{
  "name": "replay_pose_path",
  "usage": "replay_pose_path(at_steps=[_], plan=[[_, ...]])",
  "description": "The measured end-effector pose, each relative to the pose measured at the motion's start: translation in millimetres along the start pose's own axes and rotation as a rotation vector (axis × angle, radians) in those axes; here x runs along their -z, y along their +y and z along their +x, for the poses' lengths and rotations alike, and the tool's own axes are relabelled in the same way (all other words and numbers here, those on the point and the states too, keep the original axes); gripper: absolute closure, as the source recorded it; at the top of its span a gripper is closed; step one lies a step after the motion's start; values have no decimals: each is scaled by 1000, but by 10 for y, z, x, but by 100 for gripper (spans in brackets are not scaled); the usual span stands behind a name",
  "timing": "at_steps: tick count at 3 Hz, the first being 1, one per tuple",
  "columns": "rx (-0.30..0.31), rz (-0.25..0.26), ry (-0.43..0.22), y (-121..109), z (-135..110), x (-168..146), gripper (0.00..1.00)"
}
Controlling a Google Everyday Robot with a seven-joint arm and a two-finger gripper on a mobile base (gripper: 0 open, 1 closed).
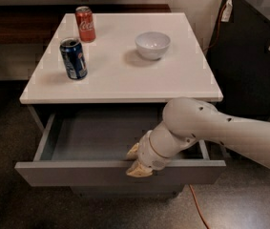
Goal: Place pepsi can into top drawer
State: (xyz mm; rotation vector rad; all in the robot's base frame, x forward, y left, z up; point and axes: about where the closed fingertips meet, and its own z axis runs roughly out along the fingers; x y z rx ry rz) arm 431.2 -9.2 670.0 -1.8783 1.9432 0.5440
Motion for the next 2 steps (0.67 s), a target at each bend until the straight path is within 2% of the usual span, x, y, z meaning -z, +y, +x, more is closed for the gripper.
replay_pose_path(at_steps=[1,2], plan=[[-1,-6,-6,44,-15,15,100],[-4,-23,-28,213,-77,87,100]])
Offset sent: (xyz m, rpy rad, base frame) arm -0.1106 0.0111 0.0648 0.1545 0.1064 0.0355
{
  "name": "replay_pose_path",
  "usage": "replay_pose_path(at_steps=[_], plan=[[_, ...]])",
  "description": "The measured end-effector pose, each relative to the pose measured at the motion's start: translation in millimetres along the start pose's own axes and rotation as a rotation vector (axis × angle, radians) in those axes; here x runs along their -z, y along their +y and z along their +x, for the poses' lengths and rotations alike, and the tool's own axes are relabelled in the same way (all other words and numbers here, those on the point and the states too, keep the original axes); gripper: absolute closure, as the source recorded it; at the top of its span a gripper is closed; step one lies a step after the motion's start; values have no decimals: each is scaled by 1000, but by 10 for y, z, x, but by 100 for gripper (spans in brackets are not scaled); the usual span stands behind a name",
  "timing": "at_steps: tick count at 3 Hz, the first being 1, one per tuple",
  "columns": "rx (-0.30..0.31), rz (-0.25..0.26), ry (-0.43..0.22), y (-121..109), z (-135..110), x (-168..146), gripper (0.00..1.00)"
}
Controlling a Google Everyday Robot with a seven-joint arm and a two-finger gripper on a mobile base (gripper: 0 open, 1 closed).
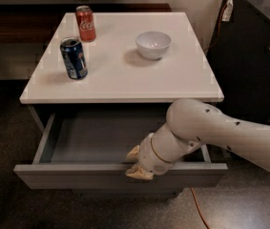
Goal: Place pepsi can into top drawer
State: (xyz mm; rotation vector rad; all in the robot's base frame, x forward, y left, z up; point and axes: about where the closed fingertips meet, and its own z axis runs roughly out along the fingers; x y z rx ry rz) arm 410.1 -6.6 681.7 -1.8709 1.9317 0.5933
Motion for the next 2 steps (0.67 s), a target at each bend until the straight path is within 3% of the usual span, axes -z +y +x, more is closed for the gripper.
replay_pose_path(at_steps=[1,2], plan=[[0,-8,-11,102,-40,41,100],[16,-17,-34,405,-177,168,100]])
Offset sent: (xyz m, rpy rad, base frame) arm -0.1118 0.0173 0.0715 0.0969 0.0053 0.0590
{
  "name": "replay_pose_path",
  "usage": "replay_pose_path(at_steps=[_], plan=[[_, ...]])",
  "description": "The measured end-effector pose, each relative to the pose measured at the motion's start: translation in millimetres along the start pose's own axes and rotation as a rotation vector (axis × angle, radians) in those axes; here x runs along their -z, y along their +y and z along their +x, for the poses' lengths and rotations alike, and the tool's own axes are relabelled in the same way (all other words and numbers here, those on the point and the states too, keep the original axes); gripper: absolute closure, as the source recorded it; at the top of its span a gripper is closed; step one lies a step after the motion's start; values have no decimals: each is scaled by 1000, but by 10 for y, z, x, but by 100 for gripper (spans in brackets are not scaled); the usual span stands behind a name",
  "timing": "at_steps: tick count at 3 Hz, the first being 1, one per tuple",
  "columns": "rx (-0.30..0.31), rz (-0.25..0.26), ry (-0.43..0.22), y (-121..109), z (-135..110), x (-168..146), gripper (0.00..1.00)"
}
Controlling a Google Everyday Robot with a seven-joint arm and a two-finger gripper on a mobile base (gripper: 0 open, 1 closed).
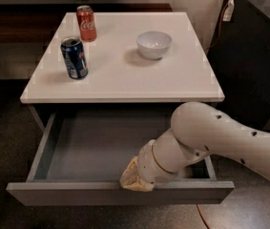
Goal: Place pepsi can into top drawer
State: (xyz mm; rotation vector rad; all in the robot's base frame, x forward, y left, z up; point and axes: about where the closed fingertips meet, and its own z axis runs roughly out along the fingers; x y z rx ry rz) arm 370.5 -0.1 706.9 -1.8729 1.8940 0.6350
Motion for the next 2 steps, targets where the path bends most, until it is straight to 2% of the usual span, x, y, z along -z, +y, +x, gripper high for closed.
replay_pose_path(at_steps=[1,2], plan=[[18,-11,-36,360,-190,183,97],[2,11,-61,326,-205,338,75]])
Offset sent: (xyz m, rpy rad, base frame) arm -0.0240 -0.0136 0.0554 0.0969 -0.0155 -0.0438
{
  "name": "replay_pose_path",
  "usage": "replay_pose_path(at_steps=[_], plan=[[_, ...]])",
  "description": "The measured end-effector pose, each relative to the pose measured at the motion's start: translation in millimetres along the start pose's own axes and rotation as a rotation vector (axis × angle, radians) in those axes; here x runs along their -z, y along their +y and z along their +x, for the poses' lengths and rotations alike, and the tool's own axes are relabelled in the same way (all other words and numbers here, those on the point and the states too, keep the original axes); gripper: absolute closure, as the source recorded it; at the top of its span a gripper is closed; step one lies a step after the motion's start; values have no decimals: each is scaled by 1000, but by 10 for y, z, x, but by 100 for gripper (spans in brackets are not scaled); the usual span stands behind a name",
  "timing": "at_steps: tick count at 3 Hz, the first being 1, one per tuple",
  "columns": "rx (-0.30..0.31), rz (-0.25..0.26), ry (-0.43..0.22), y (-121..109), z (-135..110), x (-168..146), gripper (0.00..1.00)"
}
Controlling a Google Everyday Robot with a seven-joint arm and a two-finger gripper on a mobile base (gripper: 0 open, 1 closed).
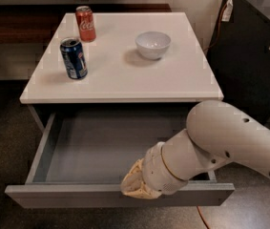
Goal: Place pepsi can into top drawer
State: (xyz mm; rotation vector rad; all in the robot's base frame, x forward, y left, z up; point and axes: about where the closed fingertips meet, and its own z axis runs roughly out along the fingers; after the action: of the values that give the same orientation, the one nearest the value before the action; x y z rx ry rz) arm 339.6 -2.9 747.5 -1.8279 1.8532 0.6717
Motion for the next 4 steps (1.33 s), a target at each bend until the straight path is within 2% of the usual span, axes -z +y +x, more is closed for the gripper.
replay_pose_path(at_steps=[1,3,4], plan=[[-17,44,-33,-284,49,174,51],[-50,145,-92,-996,112,529,5],[-61,184,-108,-1312,33,656,0]])
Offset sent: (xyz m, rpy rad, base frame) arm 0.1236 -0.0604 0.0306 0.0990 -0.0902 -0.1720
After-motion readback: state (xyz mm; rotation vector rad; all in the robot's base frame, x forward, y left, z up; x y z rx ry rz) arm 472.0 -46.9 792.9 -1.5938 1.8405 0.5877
